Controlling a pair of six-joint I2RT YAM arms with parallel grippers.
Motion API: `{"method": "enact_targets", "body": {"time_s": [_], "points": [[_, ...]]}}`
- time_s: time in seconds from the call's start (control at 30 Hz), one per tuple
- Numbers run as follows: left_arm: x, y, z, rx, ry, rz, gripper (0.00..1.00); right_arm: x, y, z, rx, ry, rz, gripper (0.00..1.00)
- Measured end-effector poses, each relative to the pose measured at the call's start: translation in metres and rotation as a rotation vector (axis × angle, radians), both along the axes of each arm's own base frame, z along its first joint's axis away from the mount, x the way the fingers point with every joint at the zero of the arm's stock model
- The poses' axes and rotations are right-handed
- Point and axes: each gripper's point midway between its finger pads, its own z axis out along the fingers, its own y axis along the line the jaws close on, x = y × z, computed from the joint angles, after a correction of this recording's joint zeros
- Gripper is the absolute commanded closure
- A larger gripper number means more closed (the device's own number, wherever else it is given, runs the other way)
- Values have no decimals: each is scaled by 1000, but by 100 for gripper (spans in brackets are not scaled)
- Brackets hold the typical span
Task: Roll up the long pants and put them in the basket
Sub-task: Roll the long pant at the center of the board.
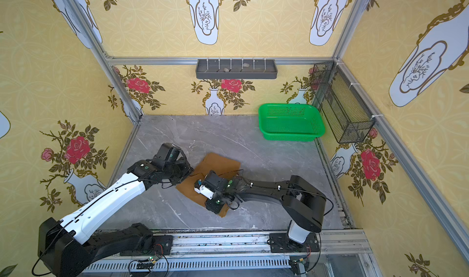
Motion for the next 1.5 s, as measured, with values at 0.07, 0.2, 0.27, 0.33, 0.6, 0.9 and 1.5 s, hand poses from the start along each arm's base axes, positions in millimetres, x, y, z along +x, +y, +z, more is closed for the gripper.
{"method": "enact_targets", "body": {"time_s": [0.07, 0.2, 0.27, 0.33, 0.6, 0.9, 1.5], "points": [[-6, 2, -11, 12, 37, -4, 83, 3, -4, 7, 65, 116, -33, 62], [-16, 2, -28, 15, 95, -14, 84, 19, -10, 16, 189, 352, -117, 61], [-20, 2, -33, 11, 114, -13, 84, 25, -8, 17, 234, 448, -142, 61], [-21, 2, -35, 9, 119, -15, 84, 30, -7, 16, 266, 535, -160, 60], [-20, -3, -34, -18, 112, -26, 84, 59, -19, 14, 375, 765, -260, 59], [-16, -15, -42, -25, 158, -55, 85, 88, -38, -2, 363, 778, -409, 58], [34, -67, -95, -46, 199, -149, 94, 106, -58, -18, 230, 595, -547, 54]]}}
